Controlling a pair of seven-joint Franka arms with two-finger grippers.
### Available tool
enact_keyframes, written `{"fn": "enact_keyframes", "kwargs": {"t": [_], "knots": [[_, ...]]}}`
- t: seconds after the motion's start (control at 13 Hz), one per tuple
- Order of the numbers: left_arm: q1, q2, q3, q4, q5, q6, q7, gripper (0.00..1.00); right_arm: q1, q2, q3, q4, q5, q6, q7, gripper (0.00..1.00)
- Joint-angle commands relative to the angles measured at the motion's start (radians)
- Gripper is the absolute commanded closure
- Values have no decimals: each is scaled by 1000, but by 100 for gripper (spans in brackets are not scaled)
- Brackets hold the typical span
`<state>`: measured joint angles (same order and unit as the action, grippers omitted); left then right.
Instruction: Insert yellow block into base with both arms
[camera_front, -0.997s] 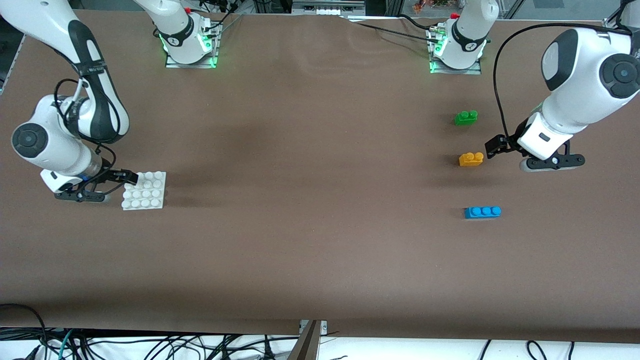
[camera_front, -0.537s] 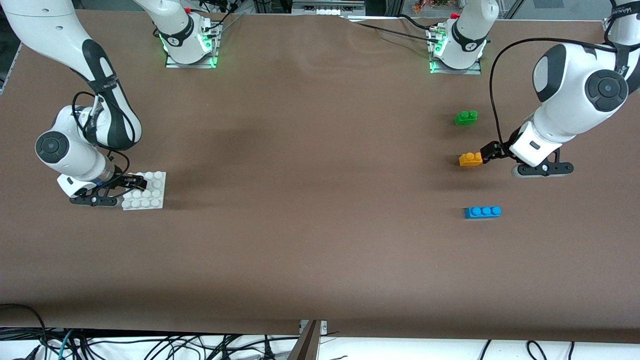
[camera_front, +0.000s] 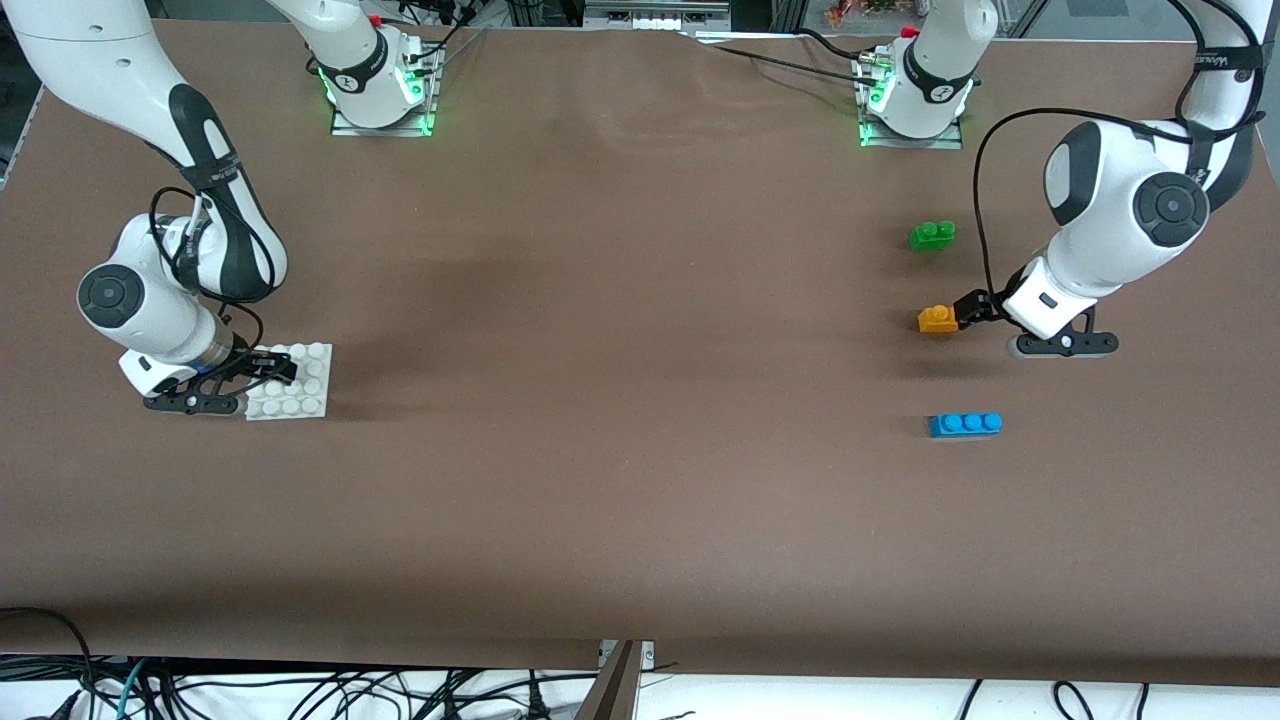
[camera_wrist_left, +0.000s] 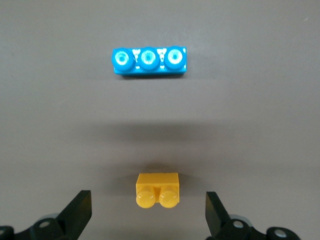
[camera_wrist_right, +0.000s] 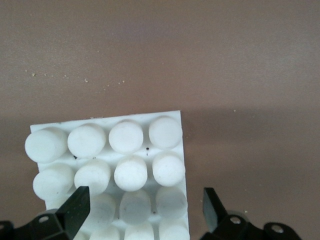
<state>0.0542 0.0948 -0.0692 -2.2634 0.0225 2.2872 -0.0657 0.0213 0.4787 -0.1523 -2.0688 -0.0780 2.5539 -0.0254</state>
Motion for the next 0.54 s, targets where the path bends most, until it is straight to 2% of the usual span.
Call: {"fn": "enact_keyframes", "kwargs": {"t": [0.0, 0.46], "knots": [[6, 17, -4, -45, 19, 67, 18, 0, -1, 6, 8, -1, 7, 22, -1, 0], [4, 117, -4, -108, 47, 218, 18, 0, 2, 17, 20, -7, 10, 25, 2, 0]]}}
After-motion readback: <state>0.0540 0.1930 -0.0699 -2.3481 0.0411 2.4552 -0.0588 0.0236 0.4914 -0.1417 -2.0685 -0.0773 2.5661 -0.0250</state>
